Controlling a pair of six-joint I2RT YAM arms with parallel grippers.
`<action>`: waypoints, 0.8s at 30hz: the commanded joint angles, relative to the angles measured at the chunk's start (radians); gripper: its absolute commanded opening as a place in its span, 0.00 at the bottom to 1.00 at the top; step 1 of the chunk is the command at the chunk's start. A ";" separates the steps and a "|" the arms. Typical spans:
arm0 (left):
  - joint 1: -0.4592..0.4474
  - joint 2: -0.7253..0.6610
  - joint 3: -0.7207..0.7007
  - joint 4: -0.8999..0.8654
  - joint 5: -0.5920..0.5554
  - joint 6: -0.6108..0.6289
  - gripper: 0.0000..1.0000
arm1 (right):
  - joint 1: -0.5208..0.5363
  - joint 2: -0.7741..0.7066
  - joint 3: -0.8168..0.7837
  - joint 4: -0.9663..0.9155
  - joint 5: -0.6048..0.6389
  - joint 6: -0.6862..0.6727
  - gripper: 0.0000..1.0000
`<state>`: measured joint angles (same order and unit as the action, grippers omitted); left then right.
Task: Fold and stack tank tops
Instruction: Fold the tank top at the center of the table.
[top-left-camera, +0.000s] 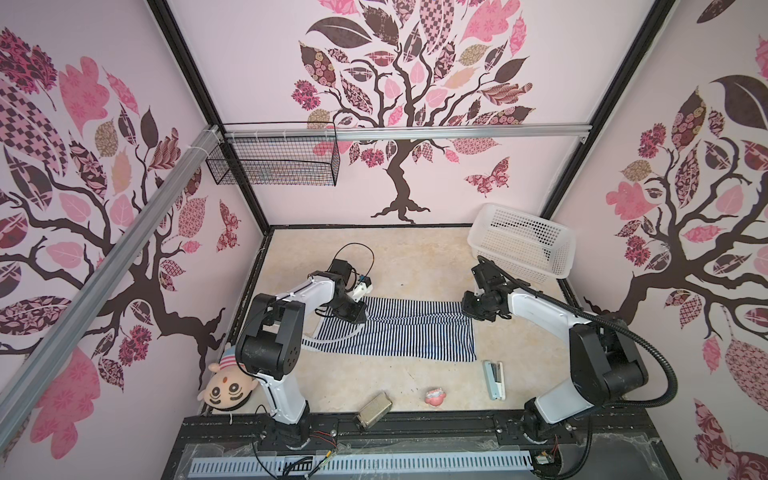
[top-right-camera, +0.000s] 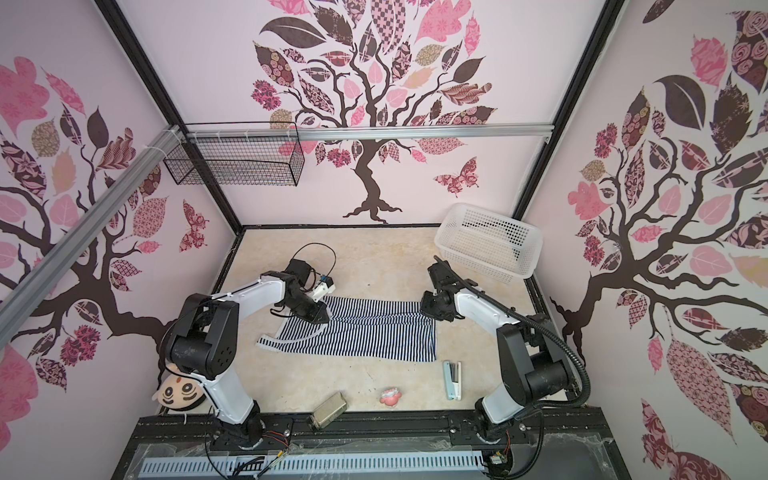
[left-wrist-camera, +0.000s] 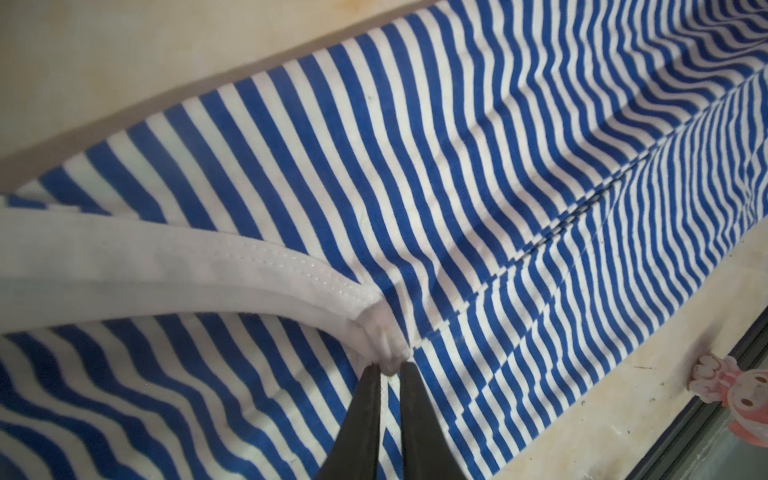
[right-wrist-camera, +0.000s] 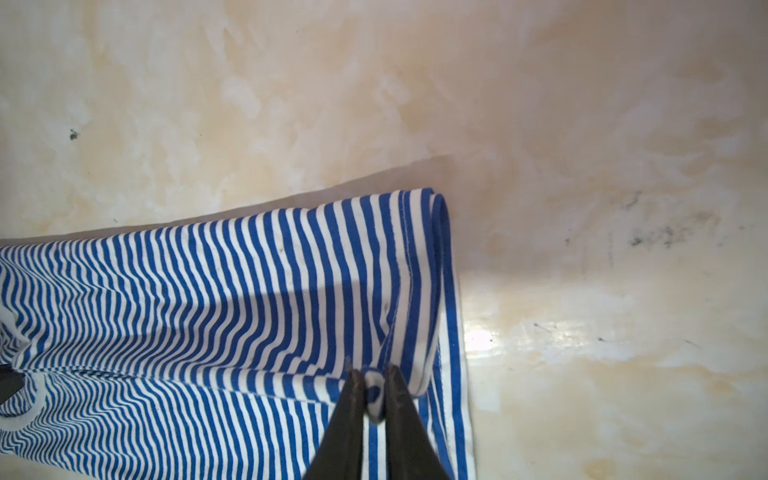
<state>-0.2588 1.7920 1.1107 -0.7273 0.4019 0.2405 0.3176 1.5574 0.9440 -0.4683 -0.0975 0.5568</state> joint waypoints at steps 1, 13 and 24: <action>-0.005 -0.022 -0.015 0.000 -0.003 0.017 0.16 | 0.001 0.003 -0.021 -0.016 0.005 0.000 0.23; 0.002 -0.153 -0.016 -0.037 -0.041 0.040 0.24 | 0.013 -0.060 -0.021 -0.027 -0.021 0.017 0.36; 0.264 -0.057 0.192 -0.059 -0.045 0.055 0.39 | 0.092 0.018 -0.020 0.031 -0.042 0.064 0.36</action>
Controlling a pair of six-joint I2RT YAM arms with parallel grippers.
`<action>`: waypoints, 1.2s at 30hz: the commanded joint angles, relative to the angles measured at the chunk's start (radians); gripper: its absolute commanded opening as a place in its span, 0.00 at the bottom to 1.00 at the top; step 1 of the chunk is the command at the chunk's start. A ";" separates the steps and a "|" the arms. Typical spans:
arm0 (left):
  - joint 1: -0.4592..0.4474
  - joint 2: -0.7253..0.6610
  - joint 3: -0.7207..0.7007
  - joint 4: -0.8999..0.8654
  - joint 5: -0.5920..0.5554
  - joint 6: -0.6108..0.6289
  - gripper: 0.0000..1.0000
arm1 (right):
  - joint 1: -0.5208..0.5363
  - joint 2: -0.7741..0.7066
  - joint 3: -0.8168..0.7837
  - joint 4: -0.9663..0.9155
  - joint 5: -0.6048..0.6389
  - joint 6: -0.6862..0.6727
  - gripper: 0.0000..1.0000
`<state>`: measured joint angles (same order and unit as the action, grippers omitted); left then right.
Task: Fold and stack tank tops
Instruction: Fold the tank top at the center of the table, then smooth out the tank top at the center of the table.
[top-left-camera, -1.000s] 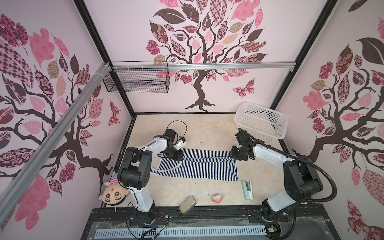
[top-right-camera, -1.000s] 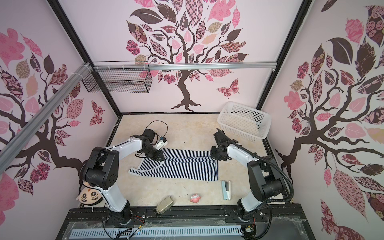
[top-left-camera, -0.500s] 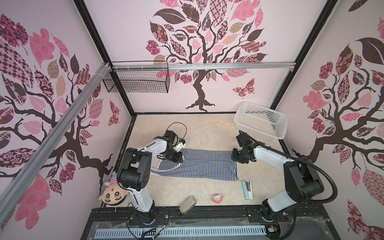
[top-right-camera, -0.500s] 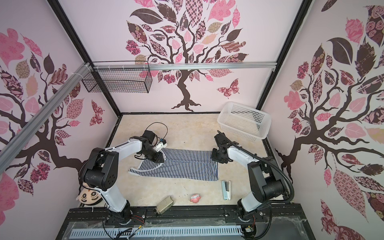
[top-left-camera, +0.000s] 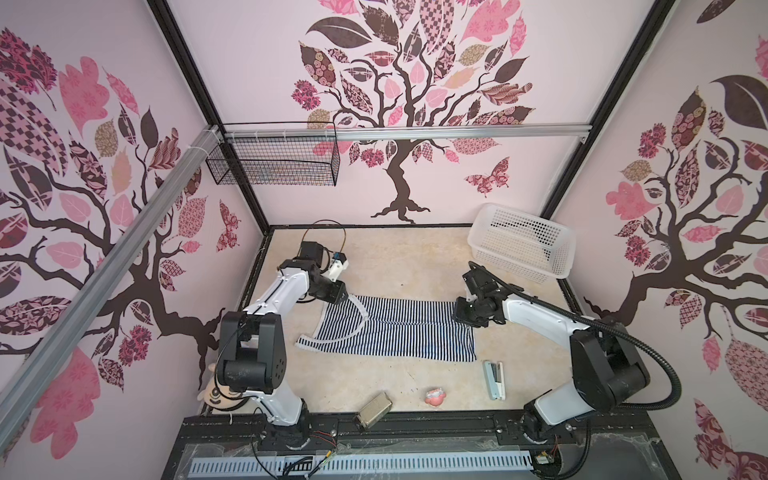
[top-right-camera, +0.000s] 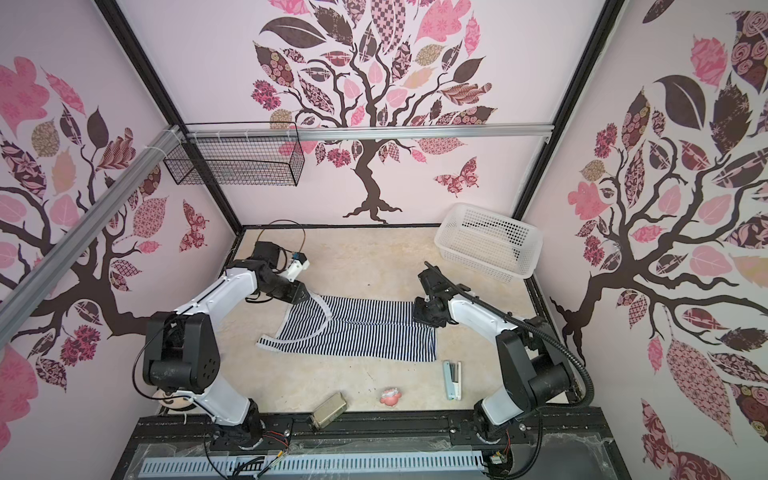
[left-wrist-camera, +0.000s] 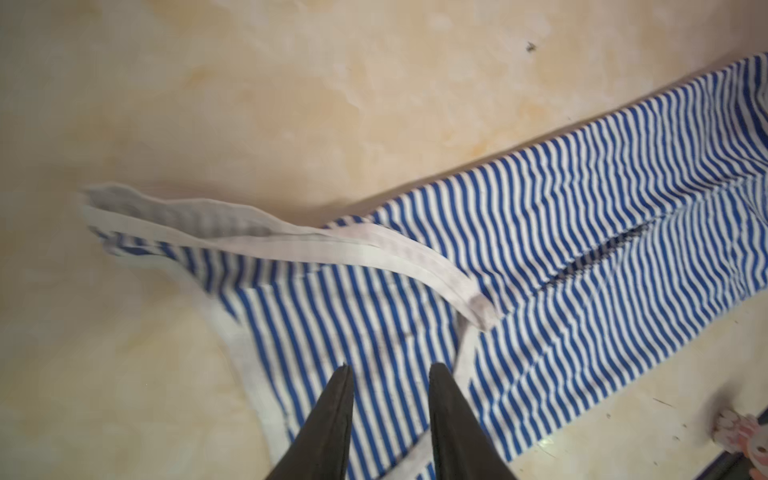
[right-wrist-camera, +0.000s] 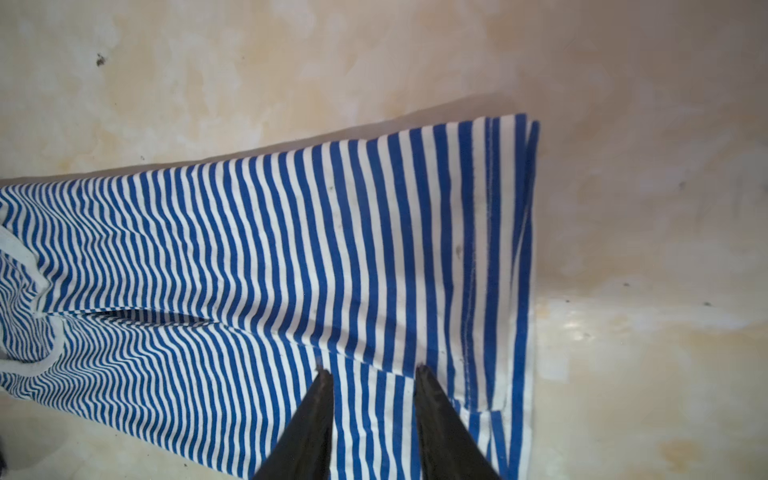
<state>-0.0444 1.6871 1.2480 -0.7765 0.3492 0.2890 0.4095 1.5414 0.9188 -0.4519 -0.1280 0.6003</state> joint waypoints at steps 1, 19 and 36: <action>0.071 0.072 0.082 -0.010 0.010 -0.002 0.42 | 0.000 0.044 -0.001 0.022 -0.011 0.020 0.36; 0.130 0.364 0.367 -0.007 -0.093 -0.072 0.58 | -0.001 0.137 -0.027 0.068 -0.024 0.014 0.36; 0.130 0.407 0.395 -0.006 -0.110 -0.040 0.38 | 0.001 0.144 -0.044 0.084 -0.033 0.021 0.35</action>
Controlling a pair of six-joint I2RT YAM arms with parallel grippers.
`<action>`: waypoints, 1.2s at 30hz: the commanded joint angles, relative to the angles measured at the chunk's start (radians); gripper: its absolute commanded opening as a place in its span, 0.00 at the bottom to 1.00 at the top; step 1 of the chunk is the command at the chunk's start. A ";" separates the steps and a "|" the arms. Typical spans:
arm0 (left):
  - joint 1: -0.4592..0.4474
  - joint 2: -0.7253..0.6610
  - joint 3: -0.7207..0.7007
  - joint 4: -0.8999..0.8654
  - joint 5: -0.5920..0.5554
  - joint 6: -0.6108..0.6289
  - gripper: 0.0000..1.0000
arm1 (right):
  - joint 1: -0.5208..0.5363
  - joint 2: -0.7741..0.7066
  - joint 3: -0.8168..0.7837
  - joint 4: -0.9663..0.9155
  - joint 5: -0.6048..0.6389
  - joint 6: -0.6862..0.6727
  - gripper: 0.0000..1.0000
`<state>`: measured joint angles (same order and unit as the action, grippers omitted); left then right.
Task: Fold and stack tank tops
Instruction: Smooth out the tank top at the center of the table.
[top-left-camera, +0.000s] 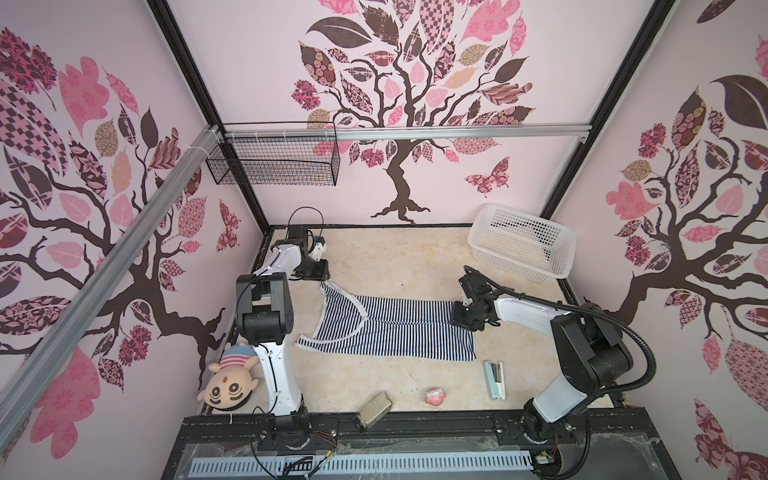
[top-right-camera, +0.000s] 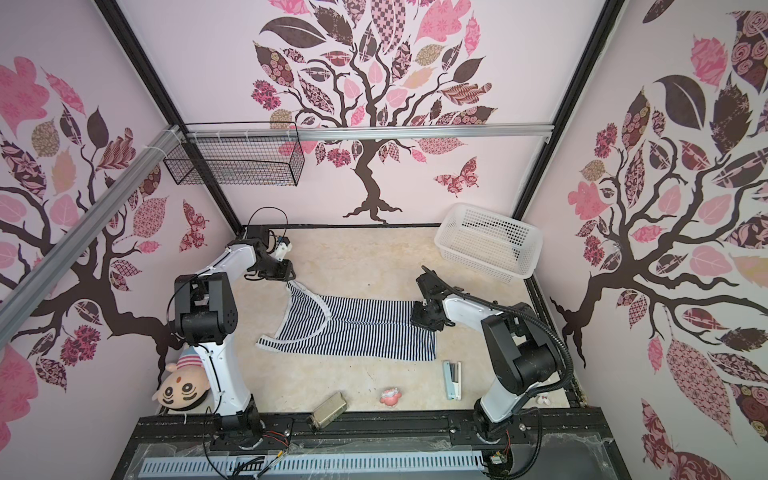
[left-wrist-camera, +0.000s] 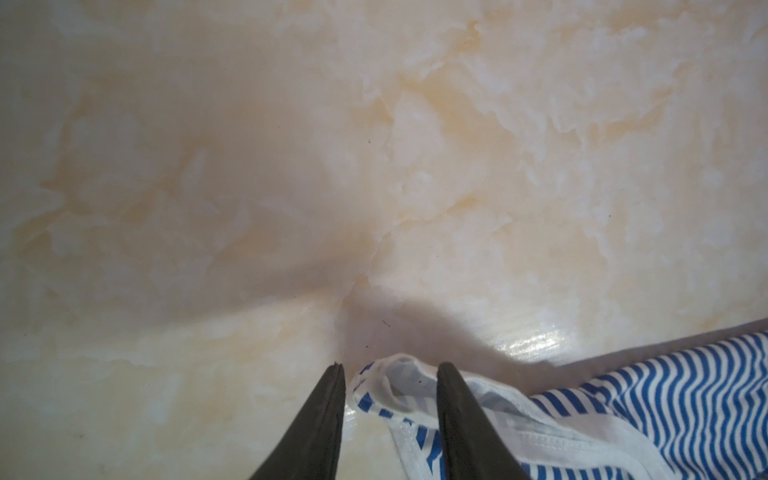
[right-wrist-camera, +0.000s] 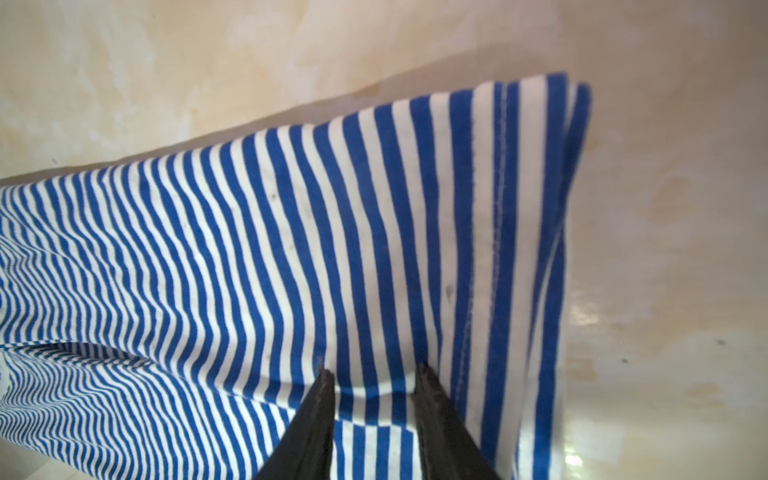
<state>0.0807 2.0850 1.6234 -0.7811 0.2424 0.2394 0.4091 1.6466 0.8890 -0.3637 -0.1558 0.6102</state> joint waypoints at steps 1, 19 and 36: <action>0.005 0.010 0.018 0.000 -0.005 0.010 0.38 | 0.001 0.039 -0.015 -0.003 -0.006 0.012 0.35; 0.005 0.026 0.013 -0.019 0.008 0.032 0.22 | 0.003 0.023 -0.021 -0.006 -0.001 0.016 0.34; 0.007 -0.175 -0.175 0.082 -0.018 0.043 0.12 | 0.004 0.002 -0.061 0.006 0.004 0.023 0.34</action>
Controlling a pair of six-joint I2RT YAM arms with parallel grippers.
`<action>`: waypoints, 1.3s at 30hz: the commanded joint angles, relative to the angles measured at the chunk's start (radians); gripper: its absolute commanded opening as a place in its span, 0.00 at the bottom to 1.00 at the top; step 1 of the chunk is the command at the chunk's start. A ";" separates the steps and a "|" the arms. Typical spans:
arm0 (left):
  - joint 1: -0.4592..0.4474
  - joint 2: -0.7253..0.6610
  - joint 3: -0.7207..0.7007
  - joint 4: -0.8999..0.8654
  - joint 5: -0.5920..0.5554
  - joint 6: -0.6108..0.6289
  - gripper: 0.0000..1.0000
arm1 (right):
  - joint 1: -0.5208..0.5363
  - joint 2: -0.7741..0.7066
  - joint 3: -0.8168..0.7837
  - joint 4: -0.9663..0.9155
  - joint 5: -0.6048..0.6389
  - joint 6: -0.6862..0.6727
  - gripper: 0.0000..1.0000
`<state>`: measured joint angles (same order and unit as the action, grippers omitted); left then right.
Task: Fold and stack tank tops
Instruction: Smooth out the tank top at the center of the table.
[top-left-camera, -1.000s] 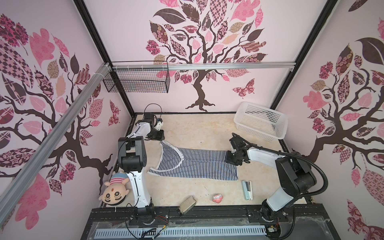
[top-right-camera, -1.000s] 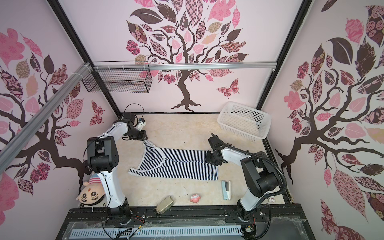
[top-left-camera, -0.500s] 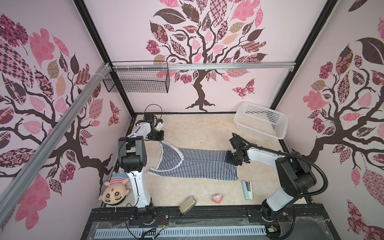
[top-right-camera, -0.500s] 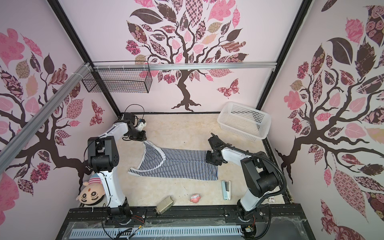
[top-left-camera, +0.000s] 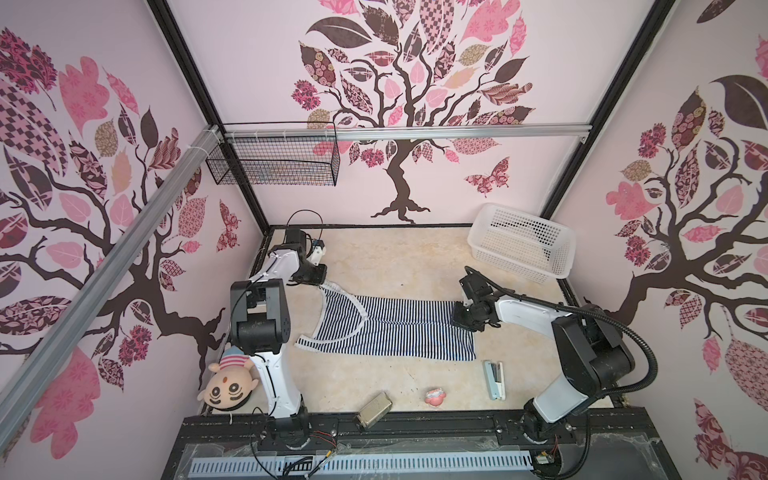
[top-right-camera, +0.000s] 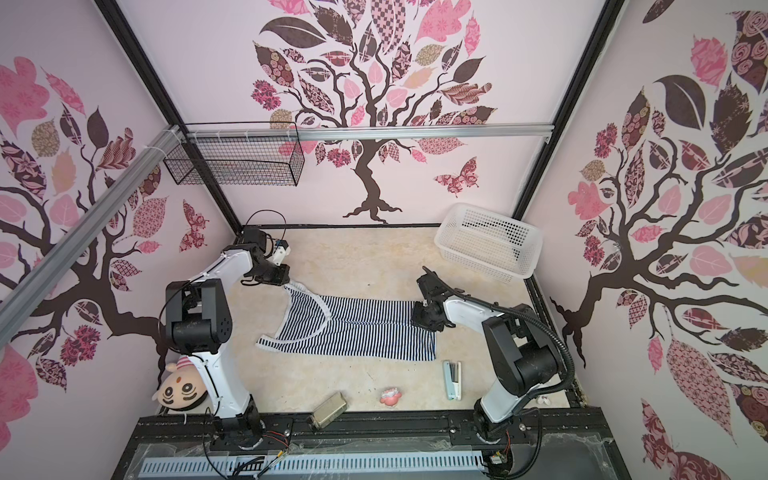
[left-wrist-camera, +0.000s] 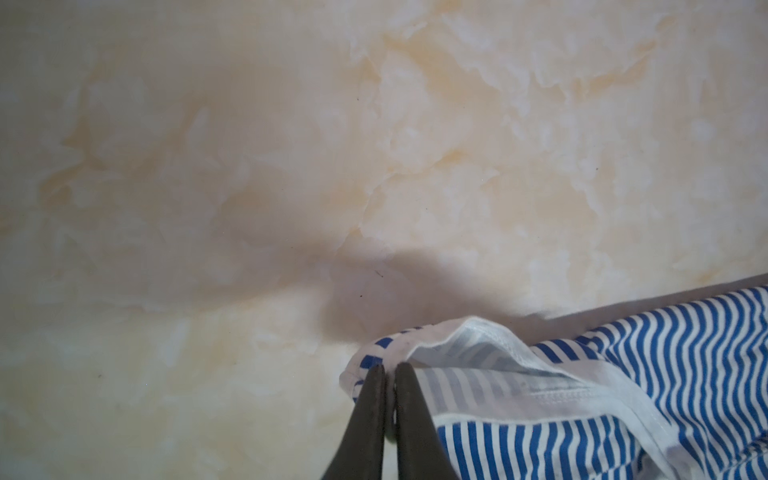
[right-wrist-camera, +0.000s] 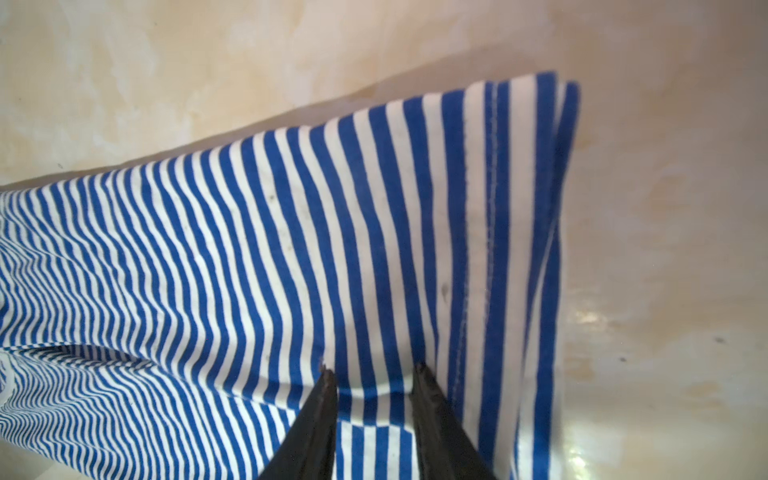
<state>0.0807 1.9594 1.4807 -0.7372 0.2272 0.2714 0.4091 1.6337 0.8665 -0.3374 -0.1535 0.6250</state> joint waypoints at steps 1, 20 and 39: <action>0.007 -0.065 -0.051 0.048 0.000 0.009 0.13 | 0.004 0.013 -0.045 -0.017 0.000 0.009 0.34; 0.056 -0.169 -0.208 0.142 0.006 0.012 0.15 | 0.005 0.035 -0.080 -0.031 0.011 -0.010 0.34; 0.090 -0.226 -0.270 0.193 0.090 0.009 0.38 | 0.005 0.040 -0.089 -0.036 0.010 -0.005 0.35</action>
<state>0.1650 1.7592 1.2156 -0.5716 0.2790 0.2787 0.4091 1.6108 0.8246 -0.2882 -0.1501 0.6247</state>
